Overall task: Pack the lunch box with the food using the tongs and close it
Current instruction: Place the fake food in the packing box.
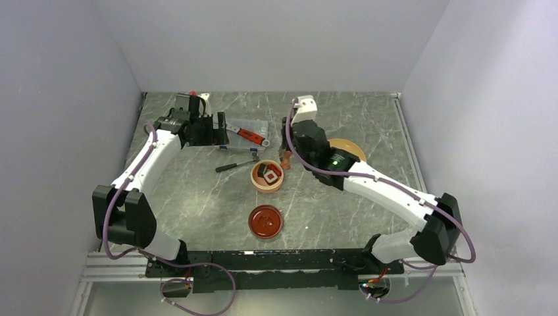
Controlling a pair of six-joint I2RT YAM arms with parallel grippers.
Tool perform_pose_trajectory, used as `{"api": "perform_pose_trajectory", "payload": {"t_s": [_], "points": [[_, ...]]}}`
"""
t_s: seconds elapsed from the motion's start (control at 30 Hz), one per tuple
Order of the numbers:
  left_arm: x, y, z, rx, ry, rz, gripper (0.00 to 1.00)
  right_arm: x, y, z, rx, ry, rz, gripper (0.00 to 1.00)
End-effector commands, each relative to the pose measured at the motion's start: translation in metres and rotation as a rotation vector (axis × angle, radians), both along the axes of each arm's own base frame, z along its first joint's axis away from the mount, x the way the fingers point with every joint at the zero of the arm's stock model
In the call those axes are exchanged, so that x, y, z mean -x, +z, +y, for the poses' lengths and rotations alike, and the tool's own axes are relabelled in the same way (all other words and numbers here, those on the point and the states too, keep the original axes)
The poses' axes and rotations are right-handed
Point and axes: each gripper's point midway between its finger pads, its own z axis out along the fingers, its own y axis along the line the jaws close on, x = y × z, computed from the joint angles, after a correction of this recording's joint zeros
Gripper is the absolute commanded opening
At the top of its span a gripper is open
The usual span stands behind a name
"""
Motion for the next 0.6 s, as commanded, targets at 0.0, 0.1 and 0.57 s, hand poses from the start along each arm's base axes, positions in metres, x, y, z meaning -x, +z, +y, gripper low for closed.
{"api": "perform_pose_trajectory", "payload": {"t_s": [0.0, 0.1, 0.57], "points": [[-0.007, 0.014, 0.001, 0.006, 0.003, -0.047, 0.94, -0.004, 0.024, 0.031, -0.055, 0.001, -0.046, 0.28], [-0.006, 0.014, 0.001, 0.005, 0.002, -0.048, 0.93, -0.003, 0.016, 0.045, -0.039, -0.013, -0.039, 0.27], [-0.006, 0.02, 0.001, 0.009, 0.0, -0.064, 0.94, 0.0, -0.021, 0.08, 0.004, -0.096, -0.059, 0.26]]}}
